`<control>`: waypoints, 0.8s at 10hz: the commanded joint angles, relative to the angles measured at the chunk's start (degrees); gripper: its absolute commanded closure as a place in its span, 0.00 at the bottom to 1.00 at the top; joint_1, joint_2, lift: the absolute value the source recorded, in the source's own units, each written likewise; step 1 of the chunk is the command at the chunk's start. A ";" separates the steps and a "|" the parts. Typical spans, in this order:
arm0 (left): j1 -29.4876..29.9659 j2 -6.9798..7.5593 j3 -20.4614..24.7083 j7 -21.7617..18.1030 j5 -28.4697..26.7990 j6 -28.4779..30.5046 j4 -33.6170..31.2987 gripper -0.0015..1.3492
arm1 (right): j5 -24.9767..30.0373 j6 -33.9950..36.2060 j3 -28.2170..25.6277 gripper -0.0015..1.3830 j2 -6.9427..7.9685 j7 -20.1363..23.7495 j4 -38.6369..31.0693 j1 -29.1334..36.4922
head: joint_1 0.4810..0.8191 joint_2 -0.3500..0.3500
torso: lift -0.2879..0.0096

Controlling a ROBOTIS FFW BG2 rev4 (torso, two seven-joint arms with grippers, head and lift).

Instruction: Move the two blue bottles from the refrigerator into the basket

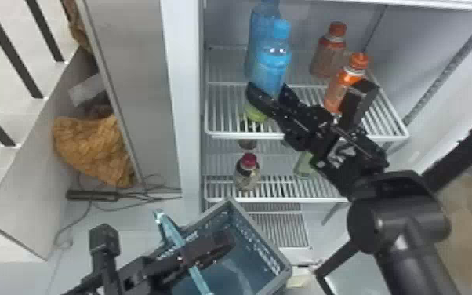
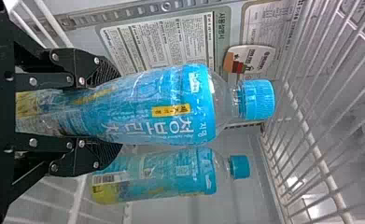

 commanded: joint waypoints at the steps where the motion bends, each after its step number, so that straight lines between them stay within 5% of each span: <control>1: 0.00 0.00 -0.02 0.00 -0.01 0.00 0.00 0.89 | -0.57 0.20 -1.10 0.93 -0.24 0.38 -3.16 2.55 | 0.63 0.32 | 0.93; 8: 0.14 0.00 -0.02 0.08 -0.12 0.14 0.00 0.89 | -4.12 6.11 -4.99 0.93 -1.03 3.19 -19.19 15.91 | 0.63 0.29 | 0.93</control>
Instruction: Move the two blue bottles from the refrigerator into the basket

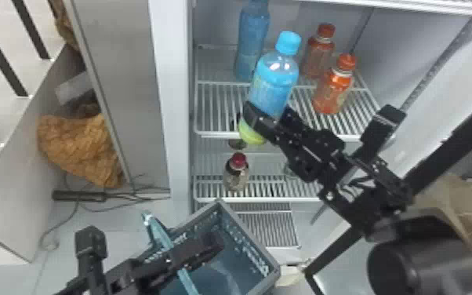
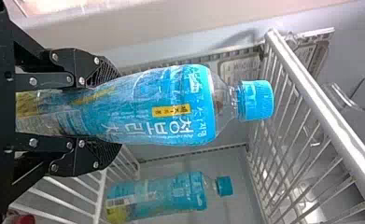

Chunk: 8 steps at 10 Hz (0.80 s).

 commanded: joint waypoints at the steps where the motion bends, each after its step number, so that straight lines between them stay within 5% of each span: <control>1: -0.01 -0.09 -0.10 -0.01 0.00 0.00 0.00 0.89 | -0.51 2.52 -1.52 0.93 0.46 0.69 -3.00 3.59 | 0.63 0.29 | 0.93; 8: 0.27 -0.70 0.82 -0.01 0.12 -0.56 0.00 0.89 | -0.63 12.08 -4.72 0.93 1.34 5.17 -9.05 12.59 | 0.63 0.26 | 0.93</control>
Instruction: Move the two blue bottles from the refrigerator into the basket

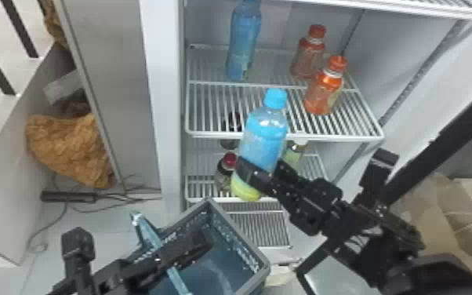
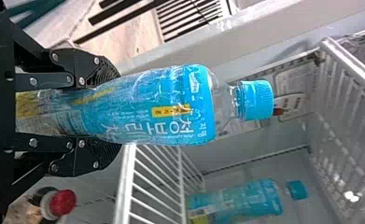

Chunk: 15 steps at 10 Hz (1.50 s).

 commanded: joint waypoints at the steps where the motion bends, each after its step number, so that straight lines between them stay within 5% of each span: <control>1: 0.01 -0.05 0.13 -0.05 0.03 -0.08 0.00 0.89 | -0.15 1.82 0.00 0.93 0.14 0.64 -0.70 1.15 | 0.63 0.26 | 0.93; 13: -1.12 0.30 -0.10 0.04 0.25 -1.06 0.00 0.89 | 0.30 19.26 5.03 0.92 -0.65 5.21 1.97 0.73 | 0.63 0.42 | 0.93; 15: -1.26 0.39 -0.10 0.04 0.25 -1.06 0.00 0.89 | 0.42 21.65 5.03 0.49 -0.65 5.74 2.39 0.31 | 0.63 0.41 | 0.93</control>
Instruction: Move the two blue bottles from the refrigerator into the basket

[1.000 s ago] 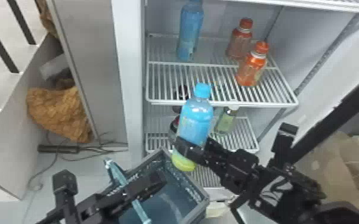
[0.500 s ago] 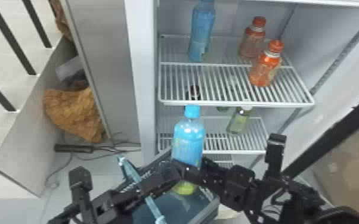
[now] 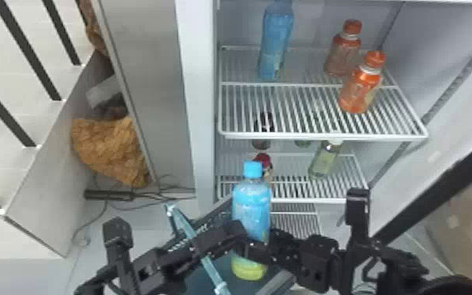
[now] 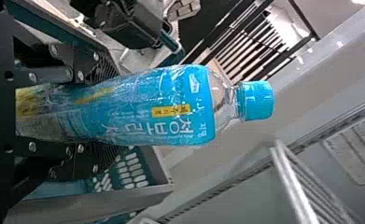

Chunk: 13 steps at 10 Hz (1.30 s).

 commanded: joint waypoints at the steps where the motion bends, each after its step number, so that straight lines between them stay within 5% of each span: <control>1: -0.10 0.03 0.00 0.00 0.00 0.00 0.00 0.89 | 0.05 0.60 -0.01 0.29 -0.08 0.09 0.10 -0.17 | 0.63 0.41 | 0.93; 4: -0.10 0.11 -0.11 0.00 0.00 0.00 0.00 0.89 | 0.16 0.60 -1.26 0.08 0.00 0.09 -0.04 -0.17 | 0.63 0.40 | 0.93; 13: -0.10 0.38 -0.23 0.00 0.12 0.00 0.00 0.89 | 0.50 -6.15 -6.52 0.08 0.53 -0.09 -7.35 2.08 | 0.63 0.30 | 0.93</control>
